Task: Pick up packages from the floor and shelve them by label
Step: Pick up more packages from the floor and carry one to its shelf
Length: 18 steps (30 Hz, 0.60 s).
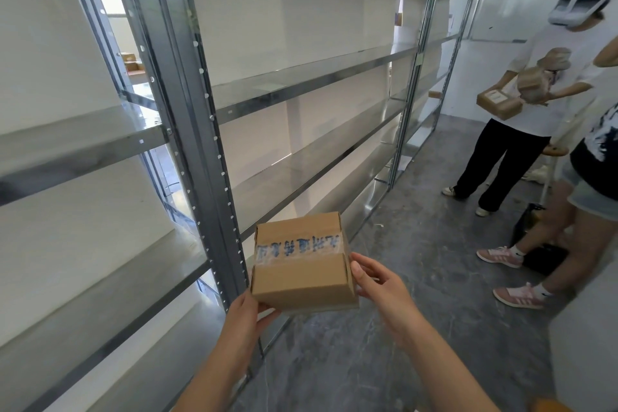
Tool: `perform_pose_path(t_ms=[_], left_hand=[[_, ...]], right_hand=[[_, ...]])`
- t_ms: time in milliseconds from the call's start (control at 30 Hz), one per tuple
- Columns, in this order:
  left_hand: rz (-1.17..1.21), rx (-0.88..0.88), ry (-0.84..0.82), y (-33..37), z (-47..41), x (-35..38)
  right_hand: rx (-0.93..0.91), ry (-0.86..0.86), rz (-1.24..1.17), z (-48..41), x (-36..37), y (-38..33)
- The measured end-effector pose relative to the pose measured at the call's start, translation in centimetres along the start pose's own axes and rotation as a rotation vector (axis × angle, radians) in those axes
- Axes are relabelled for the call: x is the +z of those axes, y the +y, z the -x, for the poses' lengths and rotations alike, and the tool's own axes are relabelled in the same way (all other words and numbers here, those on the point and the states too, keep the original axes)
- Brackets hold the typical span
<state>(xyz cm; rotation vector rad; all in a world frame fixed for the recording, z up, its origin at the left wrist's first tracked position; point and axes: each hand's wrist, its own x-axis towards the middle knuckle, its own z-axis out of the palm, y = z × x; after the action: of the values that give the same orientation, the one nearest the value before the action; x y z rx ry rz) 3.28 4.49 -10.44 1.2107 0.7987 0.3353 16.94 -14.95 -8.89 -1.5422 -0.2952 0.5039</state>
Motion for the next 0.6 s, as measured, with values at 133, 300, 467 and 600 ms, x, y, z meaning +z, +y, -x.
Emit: perform_pose_path(t_ms=[133, 300, 467, 600], left_hand=[[0.022, 0.0, -0.045, -0.2, 0.0, -0.3], [-0.053, 0.054, -0.075, -0.3, 0.9, -0.6], [-0.231, 0.17, -0.103, -0.5, 1.9, -1.3], [-0.324, 0.277, -0.102, 0.4, 3.3, -1.5]], right_hand=[[-0.008, 0.014, 0.011, 0.1, -0.2, -0.1], [-0.037, 0.049, -0.016, 0.5, -0.3, -0.2], [-0.055, 0.017, 0.007, 1.1, 0.2, -1.1], [-0.011, -0.022, 0.03, 1.7, 0.8, -1.4]])
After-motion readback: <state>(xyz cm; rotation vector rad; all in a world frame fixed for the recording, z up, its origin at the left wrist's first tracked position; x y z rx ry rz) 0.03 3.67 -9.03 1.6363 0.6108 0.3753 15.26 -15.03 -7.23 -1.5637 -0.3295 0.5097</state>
